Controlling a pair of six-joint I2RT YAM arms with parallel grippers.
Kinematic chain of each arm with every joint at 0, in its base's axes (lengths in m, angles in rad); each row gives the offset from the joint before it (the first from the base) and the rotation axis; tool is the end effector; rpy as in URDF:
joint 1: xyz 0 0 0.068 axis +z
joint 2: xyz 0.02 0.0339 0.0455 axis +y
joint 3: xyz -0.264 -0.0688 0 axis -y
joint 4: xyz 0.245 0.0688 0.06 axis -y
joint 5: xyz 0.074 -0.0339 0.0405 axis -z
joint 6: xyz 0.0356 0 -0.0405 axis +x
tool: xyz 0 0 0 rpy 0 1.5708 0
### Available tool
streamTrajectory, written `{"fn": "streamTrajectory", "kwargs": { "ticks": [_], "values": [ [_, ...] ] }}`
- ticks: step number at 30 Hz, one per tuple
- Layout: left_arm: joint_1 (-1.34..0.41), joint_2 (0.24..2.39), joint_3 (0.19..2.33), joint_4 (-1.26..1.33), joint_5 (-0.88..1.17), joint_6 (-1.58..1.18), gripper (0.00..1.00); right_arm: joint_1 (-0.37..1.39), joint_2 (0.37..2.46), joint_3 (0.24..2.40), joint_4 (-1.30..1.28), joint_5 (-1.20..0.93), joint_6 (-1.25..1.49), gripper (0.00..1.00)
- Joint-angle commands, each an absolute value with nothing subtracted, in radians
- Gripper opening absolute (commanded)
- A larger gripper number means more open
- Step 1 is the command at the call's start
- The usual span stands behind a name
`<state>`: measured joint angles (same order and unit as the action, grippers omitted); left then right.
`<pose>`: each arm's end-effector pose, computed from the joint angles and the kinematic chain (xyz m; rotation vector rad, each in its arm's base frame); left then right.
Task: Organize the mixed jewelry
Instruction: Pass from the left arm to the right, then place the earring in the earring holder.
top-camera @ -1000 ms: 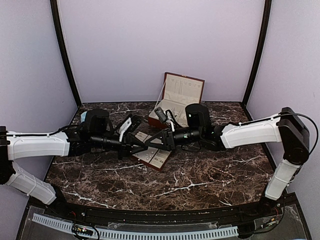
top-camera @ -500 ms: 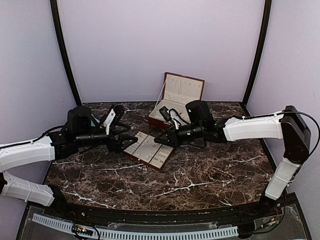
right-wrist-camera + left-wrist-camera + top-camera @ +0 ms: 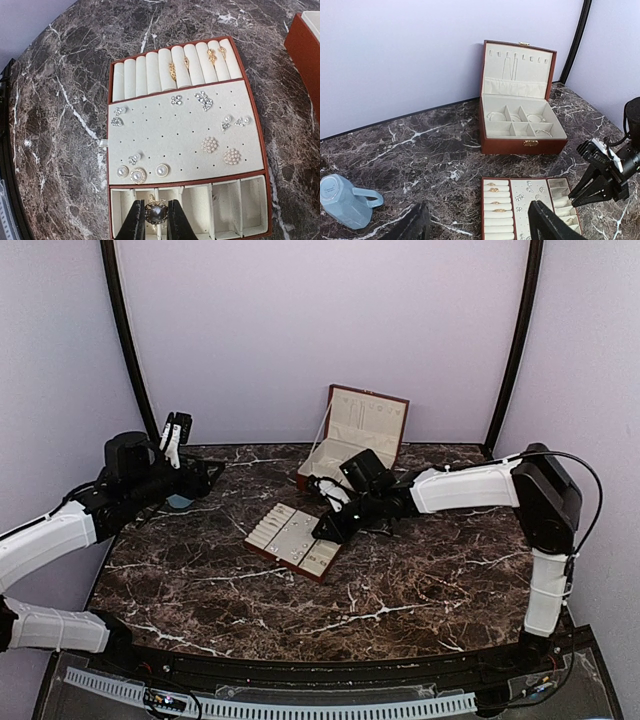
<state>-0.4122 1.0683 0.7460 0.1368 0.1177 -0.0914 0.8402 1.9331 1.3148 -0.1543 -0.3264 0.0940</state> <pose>0.2290 -0.1047 0.3040 0.3695 1.7398 -0.4686 0.2752 0.3242 0.1921 -1.0489 2.2140 0.8234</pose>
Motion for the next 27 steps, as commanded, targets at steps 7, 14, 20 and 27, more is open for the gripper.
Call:
{"fn": "streamTrajectory", "kwargs": {
  "ticks": [7,14,20,27],
  "values": [
    [-0.410,1.028,0.761,0.121,0.071,-0.088,0.70,0.846,2.034,1.432,-0.226,-0.276,0.078,0.09],
    [-0.410,1.030,0.760,0.118,0.060,-0.089,0.70,0.849,2.071,1.463,-0.242,-0.257,0.080,0.09],
    [-0.410,1.028,0.759,0.116,0.049,-0.088,0.70,0.854,2.093,1.478,-0.244,-0.235,0.078,0.09],
    [-0.409,1.028,0.759,0.112,0.038,-0.082,0.70,0.856,2.125,1.500,-0.252,-0.235,0.068,0.09]
  ]
}}
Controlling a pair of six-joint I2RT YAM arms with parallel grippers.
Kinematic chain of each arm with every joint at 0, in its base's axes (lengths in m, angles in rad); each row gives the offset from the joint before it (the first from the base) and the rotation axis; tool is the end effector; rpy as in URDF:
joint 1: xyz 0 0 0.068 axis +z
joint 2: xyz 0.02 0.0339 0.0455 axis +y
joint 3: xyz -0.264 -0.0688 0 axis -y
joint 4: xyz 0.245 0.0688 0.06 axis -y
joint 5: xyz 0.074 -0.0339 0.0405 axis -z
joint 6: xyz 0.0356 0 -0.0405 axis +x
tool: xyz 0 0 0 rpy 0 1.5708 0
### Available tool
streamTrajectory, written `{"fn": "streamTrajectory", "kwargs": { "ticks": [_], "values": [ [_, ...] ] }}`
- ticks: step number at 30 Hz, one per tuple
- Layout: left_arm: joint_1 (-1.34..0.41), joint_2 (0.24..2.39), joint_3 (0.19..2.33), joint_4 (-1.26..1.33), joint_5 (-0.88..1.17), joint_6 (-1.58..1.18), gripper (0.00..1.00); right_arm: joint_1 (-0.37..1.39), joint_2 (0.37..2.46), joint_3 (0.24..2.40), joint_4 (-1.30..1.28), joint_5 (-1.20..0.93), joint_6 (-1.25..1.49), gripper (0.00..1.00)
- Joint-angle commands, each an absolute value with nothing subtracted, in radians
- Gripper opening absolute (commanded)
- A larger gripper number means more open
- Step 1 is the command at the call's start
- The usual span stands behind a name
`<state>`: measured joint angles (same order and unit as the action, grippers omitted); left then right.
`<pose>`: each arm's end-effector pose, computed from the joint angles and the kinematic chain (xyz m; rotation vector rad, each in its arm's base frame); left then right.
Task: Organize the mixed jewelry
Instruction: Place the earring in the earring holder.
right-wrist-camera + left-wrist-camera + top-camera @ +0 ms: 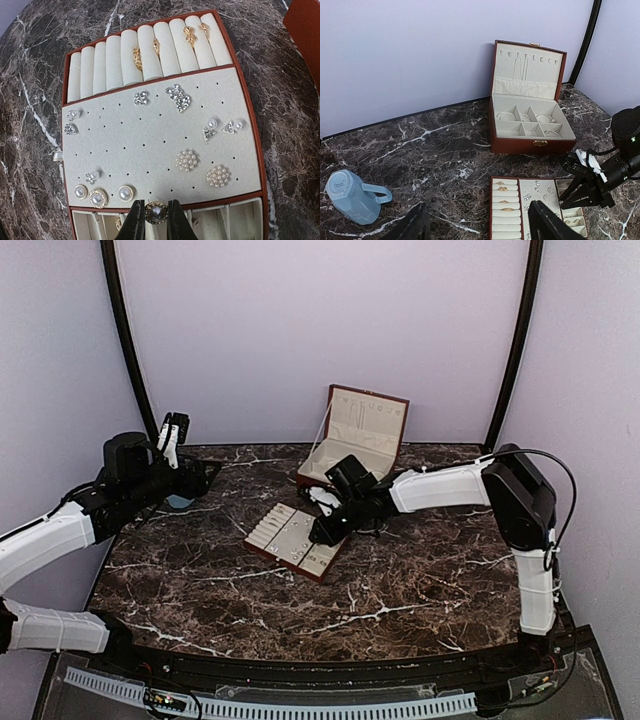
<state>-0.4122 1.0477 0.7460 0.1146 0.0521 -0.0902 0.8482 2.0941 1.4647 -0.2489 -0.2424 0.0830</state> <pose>0.2260 -0.1009 0.3063 0.3224 1.7462 -0.4104 0.2942 0.3467 0.1629 -1.0528 2.3168 0.6885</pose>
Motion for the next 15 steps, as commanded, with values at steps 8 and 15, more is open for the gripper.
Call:
{"fn": "streamTrajectory", "kwargs": {
  "ticks": [8,15],
  "values": [
    [-0.410,1.033,0.760,0.110,0.037,-0.082,0.70,0.859,2.137,1.504,-0.263,-0.230,0.058,0.09],
    [-0.410,1.035,0.762,0.109,0.037,-0.081,0.70,0.862,2.144,1.502,-0.266,-0.223,0.056,0.09]
  ]
}}
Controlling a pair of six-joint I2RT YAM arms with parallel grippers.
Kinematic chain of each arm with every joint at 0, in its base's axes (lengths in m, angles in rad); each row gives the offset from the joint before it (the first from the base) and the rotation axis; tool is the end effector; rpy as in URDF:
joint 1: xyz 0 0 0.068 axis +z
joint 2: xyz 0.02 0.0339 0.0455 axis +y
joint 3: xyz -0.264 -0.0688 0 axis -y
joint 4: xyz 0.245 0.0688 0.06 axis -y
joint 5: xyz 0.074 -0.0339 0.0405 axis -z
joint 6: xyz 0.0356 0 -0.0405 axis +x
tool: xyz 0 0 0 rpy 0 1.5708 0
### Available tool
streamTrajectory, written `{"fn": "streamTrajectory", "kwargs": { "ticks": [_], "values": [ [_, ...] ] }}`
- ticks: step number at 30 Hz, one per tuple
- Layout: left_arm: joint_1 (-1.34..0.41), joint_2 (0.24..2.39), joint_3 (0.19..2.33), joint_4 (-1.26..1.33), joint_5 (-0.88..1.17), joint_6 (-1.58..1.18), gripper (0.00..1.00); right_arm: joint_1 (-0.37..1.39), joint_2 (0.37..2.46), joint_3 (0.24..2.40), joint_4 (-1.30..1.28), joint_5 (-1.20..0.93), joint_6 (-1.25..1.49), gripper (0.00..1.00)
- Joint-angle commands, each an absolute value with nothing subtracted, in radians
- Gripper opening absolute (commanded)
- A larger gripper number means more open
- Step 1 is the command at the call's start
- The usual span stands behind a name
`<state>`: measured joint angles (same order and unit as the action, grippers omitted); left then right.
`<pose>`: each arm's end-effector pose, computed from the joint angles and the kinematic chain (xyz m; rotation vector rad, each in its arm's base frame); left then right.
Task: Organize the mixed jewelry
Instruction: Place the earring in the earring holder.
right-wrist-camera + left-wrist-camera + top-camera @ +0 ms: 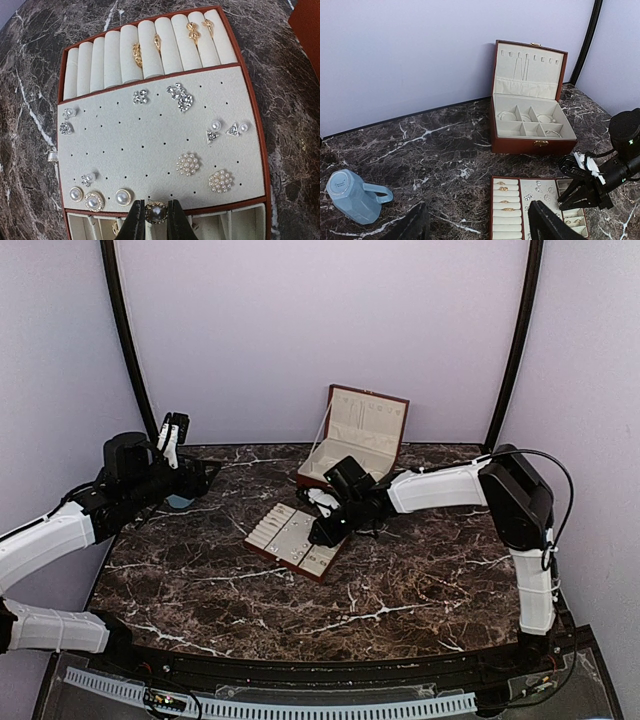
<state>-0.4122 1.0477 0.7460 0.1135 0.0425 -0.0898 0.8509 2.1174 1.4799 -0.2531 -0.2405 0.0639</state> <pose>0.2262 -0.1005 0.3062 0.3159 1.7479 -0.4016 0.2957 0.3500 0.1570 -1.0792 2.3150 0.6754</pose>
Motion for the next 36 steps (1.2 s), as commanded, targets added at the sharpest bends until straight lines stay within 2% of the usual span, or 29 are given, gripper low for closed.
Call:
{"fn": "streamTrajectory", "kwargs": {
  "ticks": [1,36],
  "values": [
    [-0.410,1.035,0.762,0.109,0.037,-0.081,0.70,0.863,2.145,1.502,-0.267,-0.220,0.055,0.09],
    [-0.410,1.035,0.764,0.104,0.034,-0.081,0.70,0.920,2.216,1.606,-0.386,-0.070,0.007,0.14]
  ]
}}
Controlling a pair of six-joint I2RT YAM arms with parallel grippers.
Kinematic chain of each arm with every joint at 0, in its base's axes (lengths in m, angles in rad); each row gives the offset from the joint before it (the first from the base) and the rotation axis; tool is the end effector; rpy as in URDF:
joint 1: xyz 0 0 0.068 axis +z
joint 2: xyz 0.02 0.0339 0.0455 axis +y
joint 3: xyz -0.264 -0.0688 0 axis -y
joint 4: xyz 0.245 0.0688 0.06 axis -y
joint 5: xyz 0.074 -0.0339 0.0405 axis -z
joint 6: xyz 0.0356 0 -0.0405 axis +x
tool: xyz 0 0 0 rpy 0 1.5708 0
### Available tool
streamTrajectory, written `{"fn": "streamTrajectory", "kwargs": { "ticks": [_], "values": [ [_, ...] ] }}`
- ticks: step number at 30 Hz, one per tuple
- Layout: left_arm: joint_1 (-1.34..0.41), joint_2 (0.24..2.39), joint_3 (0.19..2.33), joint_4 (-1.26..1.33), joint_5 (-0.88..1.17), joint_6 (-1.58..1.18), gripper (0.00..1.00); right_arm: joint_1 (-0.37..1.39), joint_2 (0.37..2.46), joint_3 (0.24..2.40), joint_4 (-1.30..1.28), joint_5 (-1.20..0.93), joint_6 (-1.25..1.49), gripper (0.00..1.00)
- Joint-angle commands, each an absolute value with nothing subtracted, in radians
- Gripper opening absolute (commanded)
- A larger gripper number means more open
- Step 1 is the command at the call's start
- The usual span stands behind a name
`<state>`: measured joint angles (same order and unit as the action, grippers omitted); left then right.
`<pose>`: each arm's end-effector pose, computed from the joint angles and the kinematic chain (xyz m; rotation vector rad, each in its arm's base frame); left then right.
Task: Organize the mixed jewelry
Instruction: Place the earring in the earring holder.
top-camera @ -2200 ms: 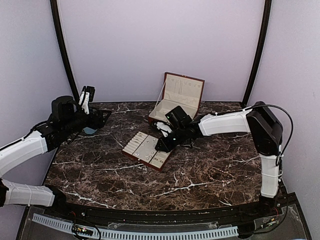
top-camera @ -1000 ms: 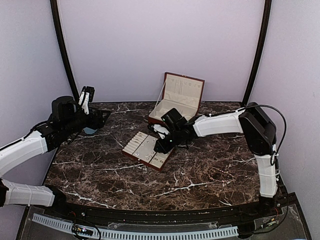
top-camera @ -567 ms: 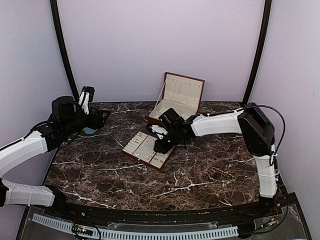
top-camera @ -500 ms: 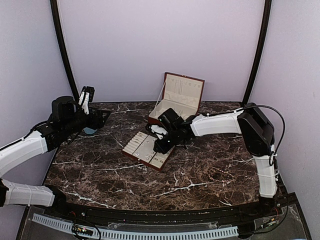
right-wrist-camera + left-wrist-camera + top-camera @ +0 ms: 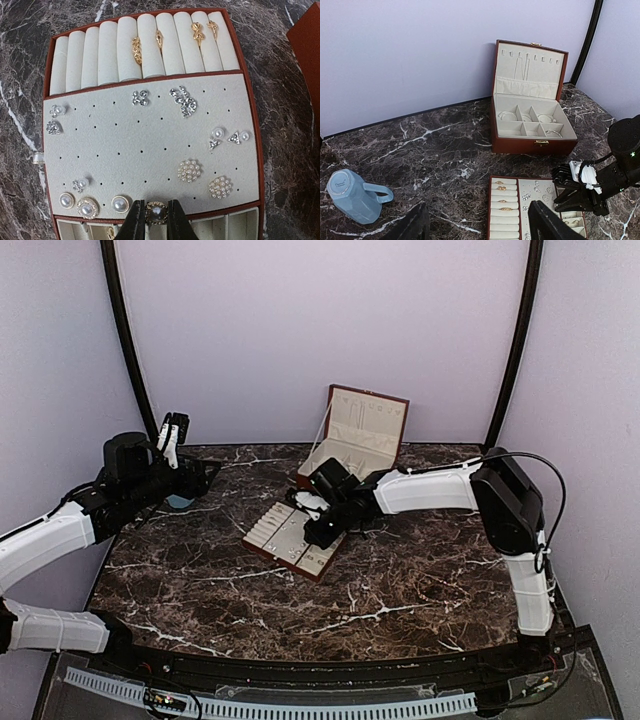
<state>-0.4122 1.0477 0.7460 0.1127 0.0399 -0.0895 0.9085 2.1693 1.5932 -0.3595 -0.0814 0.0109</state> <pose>0.2262 -0.1005 0.3061 0.3143 1.7487 -0.3990 0.2879 0.3739 0.1603 -1.1451 2.2986 0.4682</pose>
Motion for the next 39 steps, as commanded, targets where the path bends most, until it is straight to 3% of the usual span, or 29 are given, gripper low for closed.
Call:
{"fn": "streamTrajectory", "kwargs": {
  "ticks": [1,22,39],
  "values": [
    [-0.410,1.035,0.764,0.104,0.034,-0.081,0.70,0.920,2.215,1.609,-0.386,-0.073,0.009,0.15],
    [-0.410,1.042,0.764,0.104,0.036,-0.080,0.70,0.889,2.156,1.597,-0.325,-0.160,0.088,0.32],
    [-0.410,1.043,0.761,0.104,0.016,-0.074,0.70,0.874,2.051,1.557,-0.276,-0.140,0.158,0.34]
  ]
}}
